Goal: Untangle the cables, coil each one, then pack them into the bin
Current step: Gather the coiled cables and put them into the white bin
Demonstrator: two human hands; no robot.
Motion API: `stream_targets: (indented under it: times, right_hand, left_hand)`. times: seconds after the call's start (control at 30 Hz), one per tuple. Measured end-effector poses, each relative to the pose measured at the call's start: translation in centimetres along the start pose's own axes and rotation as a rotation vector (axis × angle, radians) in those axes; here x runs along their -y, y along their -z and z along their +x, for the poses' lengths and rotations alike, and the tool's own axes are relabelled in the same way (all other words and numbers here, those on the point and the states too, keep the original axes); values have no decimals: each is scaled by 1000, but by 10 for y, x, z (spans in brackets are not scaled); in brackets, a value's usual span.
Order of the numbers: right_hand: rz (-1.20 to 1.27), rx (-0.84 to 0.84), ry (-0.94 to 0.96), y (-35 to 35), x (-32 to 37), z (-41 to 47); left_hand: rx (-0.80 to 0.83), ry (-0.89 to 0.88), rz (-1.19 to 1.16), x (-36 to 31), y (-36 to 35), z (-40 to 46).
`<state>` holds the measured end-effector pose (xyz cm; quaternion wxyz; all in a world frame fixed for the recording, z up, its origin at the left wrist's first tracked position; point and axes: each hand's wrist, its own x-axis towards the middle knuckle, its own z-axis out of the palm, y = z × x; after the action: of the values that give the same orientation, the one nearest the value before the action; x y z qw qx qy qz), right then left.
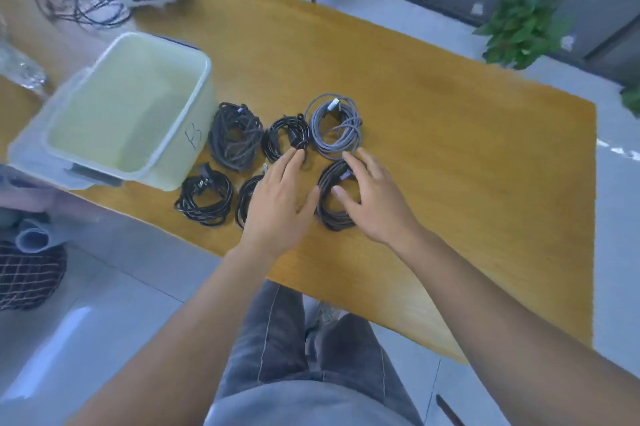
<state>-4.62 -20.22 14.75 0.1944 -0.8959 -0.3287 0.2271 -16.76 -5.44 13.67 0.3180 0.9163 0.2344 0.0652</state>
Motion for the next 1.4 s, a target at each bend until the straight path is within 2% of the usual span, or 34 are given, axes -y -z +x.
stream_targets:
  times: [0.2,0.47,0.7,0.83,1.07,1.4]
  right_hand:
    - [-46,55,206,22,62,30]
    - [-76,142,355,10,135,74]
    - [-91,151,365,-4,174,130]
    - [-78,145,294,-12,184,168]
    - [-49,111,206,-25,203,228]
    - [-6,46,89,-27,191,282]
  left_hand:
    - [-204,170,-9,15,51,-10]
    - [-419,365,-18,67,106,-32]
    - [-556,582,-28,144,142,-34]
    - [-512,715,-76,183,152,-24]
    - [-475,702,-163,220,156,6]
    - [-401,532,-173,245,177,70]
